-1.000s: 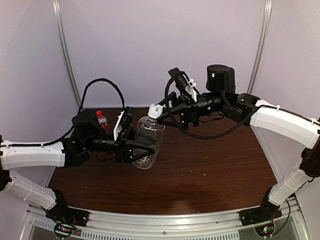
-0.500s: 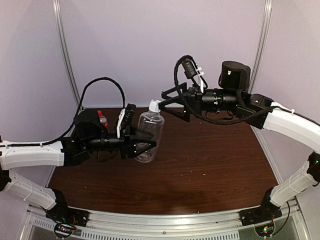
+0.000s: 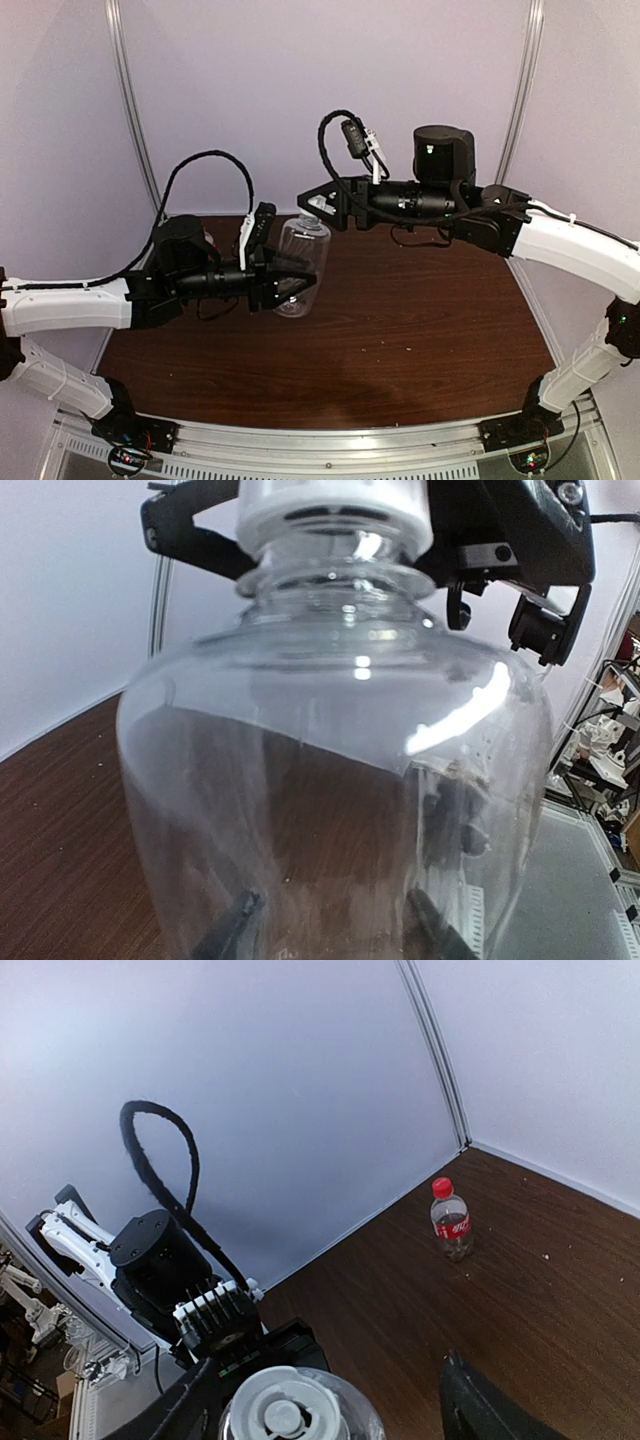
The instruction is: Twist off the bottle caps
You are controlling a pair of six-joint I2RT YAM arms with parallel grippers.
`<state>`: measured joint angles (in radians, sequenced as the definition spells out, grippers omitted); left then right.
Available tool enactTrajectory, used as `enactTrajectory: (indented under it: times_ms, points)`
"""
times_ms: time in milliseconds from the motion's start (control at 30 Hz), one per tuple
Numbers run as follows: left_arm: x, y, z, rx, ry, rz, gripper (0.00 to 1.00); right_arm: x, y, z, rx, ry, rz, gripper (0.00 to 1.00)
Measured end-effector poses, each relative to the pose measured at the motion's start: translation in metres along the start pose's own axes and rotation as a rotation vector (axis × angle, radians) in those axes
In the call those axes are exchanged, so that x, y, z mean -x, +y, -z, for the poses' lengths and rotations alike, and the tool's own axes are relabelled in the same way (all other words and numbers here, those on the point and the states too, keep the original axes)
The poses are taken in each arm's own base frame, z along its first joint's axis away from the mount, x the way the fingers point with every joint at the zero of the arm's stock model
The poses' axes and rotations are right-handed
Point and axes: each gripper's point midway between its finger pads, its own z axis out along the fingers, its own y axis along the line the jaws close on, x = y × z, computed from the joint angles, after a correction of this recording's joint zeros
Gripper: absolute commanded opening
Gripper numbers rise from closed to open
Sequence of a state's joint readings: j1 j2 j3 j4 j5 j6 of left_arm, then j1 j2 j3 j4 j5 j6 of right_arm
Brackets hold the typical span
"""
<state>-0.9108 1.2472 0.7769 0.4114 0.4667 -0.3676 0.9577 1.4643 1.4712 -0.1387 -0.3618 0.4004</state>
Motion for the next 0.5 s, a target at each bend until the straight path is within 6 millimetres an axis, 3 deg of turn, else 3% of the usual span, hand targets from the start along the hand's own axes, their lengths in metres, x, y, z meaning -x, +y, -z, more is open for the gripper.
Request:
enactTrajectory:
  times_ms: [400,500]
  points:
    - [-0.0053,0.0064,-0.0005,0.031,0.020,0.013,0.32,-0.0086,-0.0008,-0.0054,-0.011,0.021,-0.022,0.21]
    - [-0.0042,0.0072,-0.0005,0.036,0.016,0.009,0.32,-0.0082,0.0010,-0.0058,-0.001,0.017,-0.016,0.12]
